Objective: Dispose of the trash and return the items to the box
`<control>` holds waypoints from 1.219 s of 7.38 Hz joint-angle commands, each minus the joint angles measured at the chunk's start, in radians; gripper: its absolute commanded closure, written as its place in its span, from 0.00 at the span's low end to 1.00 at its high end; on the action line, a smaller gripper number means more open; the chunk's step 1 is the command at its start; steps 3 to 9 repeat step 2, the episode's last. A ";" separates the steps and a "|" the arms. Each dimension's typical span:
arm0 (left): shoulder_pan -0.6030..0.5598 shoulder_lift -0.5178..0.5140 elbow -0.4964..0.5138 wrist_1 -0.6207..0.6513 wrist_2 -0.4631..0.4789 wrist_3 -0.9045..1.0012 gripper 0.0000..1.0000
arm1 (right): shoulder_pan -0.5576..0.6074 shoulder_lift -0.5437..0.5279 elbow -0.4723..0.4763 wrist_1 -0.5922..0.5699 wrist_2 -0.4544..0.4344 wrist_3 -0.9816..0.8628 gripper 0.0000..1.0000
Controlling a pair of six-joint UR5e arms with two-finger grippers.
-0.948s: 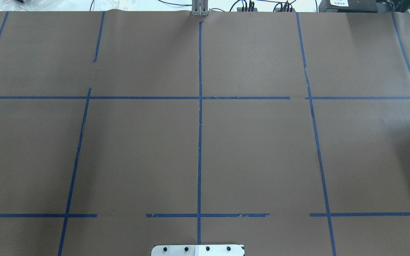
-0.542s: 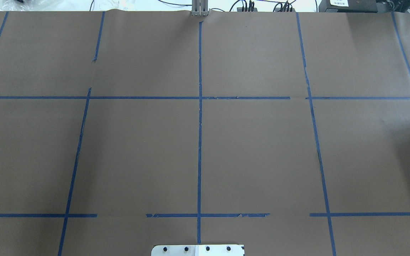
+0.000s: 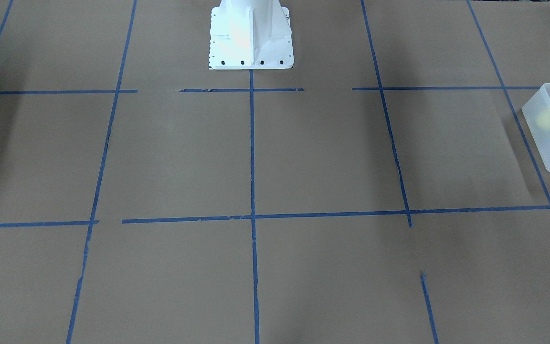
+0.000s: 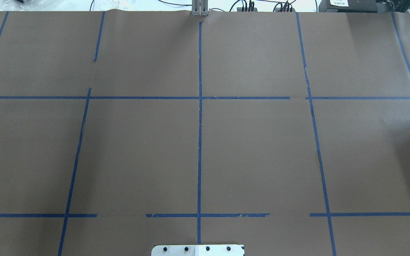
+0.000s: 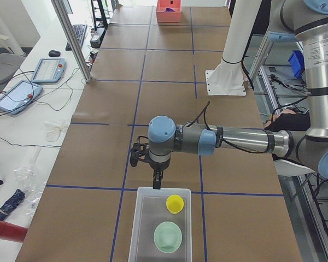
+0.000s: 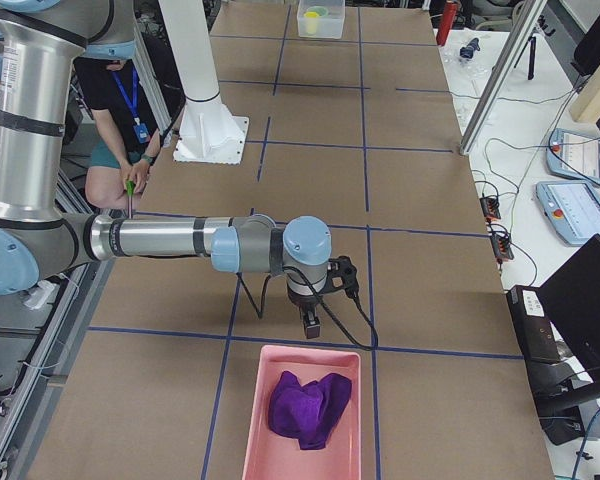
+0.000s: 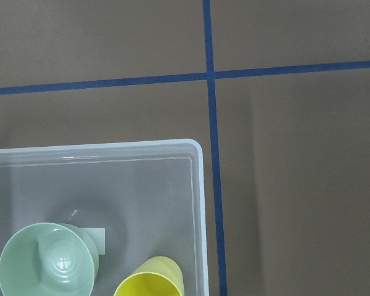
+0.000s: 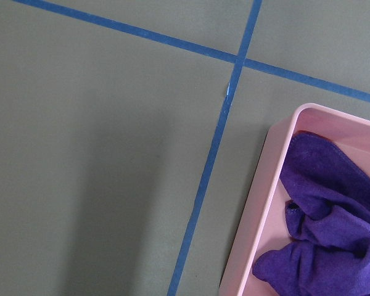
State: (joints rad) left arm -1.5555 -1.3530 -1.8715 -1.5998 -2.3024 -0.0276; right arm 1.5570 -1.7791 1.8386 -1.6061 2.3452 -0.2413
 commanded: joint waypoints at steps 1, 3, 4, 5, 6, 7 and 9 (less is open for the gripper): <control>0.000 -0.002 0.000 0.000 0.000 0.000 0.00 | -0.005 0.001 -0.001 -0.001 0.002 0.004 0.00; 0.002 -0.002 -0.005 -0.002 0.000 0.000 0.00 | -0.014 0.001 -0.001 -0.002 0.002 0.004 0.00; 0.002 -0.002 -0.005 -0.002 0.000 0.000 0.00 | -0.014 0.001 -0.001 -0.002 0.002 0.004 0.00; 0.002 -0.002 -0.005 -0.002 0.000 0.000 0.00 | -0.014 0.001 -0.001 -0.002 0.002 0.004 0.00; 0.002 -0.002 -0.005 -0.002 0.000 0.000 0.00 | -0.014 0.001 -0.001 -0.002 0.002 0.004 0.00; 0.002 -0.002 -0.005 -0.002 0.000 0.000 0.00 | -0.014 0.001 -0.001 -0.002 0.002 0.004 0.00; 0.002 -0.002 -0.005 -0.002 0.000 0.000 0.00 | -0.014 0.001 -0.001 -0.002 0.002 0.004 0.00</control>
